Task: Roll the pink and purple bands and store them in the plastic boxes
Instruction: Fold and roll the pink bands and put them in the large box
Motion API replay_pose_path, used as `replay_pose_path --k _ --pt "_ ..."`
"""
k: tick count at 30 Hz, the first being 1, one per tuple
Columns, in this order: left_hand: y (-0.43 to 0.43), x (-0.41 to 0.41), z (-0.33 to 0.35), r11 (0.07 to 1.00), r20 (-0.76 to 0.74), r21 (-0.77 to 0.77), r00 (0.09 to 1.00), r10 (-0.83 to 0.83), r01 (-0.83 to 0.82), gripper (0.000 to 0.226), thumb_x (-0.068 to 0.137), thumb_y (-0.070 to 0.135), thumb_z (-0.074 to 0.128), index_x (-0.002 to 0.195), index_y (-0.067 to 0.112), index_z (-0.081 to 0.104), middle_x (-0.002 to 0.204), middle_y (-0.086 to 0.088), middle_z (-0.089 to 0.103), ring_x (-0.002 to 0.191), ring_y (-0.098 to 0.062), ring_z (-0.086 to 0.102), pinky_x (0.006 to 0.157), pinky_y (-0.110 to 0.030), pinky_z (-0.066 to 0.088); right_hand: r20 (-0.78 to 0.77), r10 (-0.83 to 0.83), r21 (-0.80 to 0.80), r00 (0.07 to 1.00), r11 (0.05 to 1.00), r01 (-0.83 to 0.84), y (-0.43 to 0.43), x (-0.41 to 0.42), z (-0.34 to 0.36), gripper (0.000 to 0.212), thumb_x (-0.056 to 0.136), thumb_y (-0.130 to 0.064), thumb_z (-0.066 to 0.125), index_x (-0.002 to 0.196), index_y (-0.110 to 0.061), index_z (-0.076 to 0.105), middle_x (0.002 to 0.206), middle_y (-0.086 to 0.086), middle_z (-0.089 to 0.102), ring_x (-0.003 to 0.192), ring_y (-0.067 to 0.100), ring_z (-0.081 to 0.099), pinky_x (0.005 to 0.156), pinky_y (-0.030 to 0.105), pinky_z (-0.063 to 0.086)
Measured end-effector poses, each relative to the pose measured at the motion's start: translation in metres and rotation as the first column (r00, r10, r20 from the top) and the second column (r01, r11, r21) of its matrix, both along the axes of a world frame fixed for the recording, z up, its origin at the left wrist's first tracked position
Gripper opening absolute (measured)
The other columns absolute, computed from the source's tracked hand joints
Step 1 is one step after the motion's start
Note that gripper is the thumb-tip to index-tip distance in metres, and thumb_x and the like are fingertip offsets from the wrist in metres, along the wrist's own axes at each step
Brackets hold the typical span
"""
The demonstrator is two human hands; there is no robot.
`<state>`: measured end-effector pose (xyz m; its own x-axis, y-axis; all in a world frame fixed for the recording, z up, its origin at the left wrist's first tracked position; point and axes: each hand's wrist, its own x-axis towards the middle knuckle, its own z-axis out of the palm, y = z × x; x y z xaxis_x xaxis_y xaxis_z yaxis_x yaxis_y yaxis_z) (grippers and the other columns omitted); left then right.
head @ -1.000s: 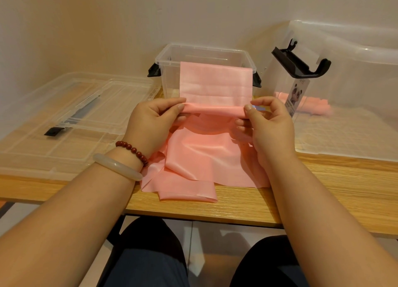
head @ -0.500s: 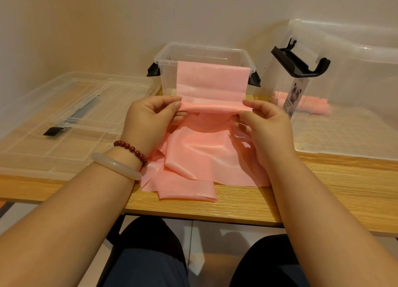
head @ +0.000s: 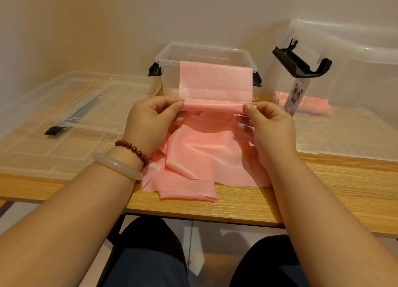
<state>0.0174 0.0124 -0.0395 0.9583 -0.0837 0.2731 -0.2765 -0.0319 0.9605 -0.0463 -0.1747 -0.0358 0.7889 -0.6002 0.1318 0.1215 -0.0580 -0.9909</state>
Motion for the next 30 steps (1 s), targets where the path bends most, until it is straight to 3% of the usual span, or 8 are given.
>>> replay_pose_path --k 5,8,13,15,23,27,30 --pt "0.0003 0.0029 -0.0024 1.000 -0.019 -0.013 1.000 0.003 -0.003 0.010 0.090 0.012 0.066 0.092 0.017 0.074 0.080 -0.001 0.075 0.077 -0.015 0.073 0.068 -0.025 0.058 0.063 0.019 -0.021 0.998 1.000 -0.018 0.0006 -0.0005 0.0015 0.008 0.095 -0.009 0.062 0.092 -0.017 0.063 0.065 0.002 0.065 0.056 0.011 0.064 0.048 0.030 0.057" --pt "0.0007 0.0027 -0.0017 1.000 0.001 -0.025 1.000 -0.001 0.001 0.011 0.090 0.009 0.065 0.092 0.018 0.072 0.075 0.001 0.073 0.070 -0.011 0.071 0.065 -0.022 0.057 0.065 0.038 -0.014 0.997 0.999 -0.038 0.0003 -0.0013 0.0023 0.009 0.095 -0.008 0.061 0.089 -0.015 0.064 0.066 0.005 0.063 0.053 0.010 0.061 0.049 0.027 0.057" --pt "0.0016 0.0049 -0.0017 0.999 0.012 -0.038 1.000 0.016 -0.015 0.011 0.089 0.008 0.066 0.089 0.018 0.071 0.067 0.003 0.071 0.061 -0.009 0.067 0.062 -0.022 0.055 0.049 0.064 -0.015 0.997 0.998 -0.063 -0.0037 0.0006 -0.0009 0.011 0.090 -0.015 0.068 0.100 -0.013 0.072 0.093 0.009 0.073 0.088 0.024 0.072 0.078 0.045 0.061" --pt "0.0010 0.0049 -0.0020 0.999 -0.006 -0.039 1.000 0.019 -0.019 0.011 0.089 0.009 0.067 0.088 0.019 0.072 0.065 0.003 0.071 0.061 -0.009 0.066 0.063 -0.023 0.056 0.035 0.068 -0.008 0.997 0.998 -0.068 -0.0046 0.0012 -0.0012 0.016 0.088 -0.009 0.068 0.104 -0.012 0.071 0.096 0.010 0.072 0.089 0.025 0.072 0.081 0.045 0.060" --pt "0.0008 -0.0004 0.0007 0.999 -0.034 -0.039 0.999 -0.016 0.015 0.015 0.090 0.004 0.063 0.097 0.012 0.073 0.071 -0.001 0.072 0.067 -0.010 0.068 0.065 -0.021 0.056 0.025 0.025 0.018 0.999 1.000 -0.026 -0.0038 0.0012 -0.0012 0.007 0.093 -0.011 0.064 0.096 -0.011 0.070 0.092 0.013 0.073 0.084 0.024 0.073 0.074 0.050 0.061" --pt "0.0020 -0.0001 0.0003 0.999 -0.027 0.005 0.998 -0.048 0.049 0.015 0.091 0.004 0.062 0.100 0.008 0.072 0.071 0.001 0.073 0.068 -0.008 0.068 0.065 -0.019 0.055 0.012 0.004 0.029 1.000 1.000 -0.005 -0.0042 0.0003 -0.0009 0.007 0.093 -0.013 0.064 0.098 -0.011 0.070 0.086 0.010 0.073 0.080 0.024 0.073 0.059 0.038 0.061" --pt "0.0027 0.0003 0.0003 0.996 -0.019 0.016 0.996 -0.082 0.082 0.015 0.091 0.004 0.061 0.101 0.007 0.072 0.073 0.000 0.072 0.069 -0.008 0.067 0.066 -0.019 0.055 0.016 -0.008 0.012 1.000 1.000 0.007 -0.0054 0.0001 -0.0009 0.007 0.093 -0.014 0.065 0.098 -0.012 0.070 0.085 0.009 0.073 0.076 0.020 0.072 0.058 0.036 0.059"
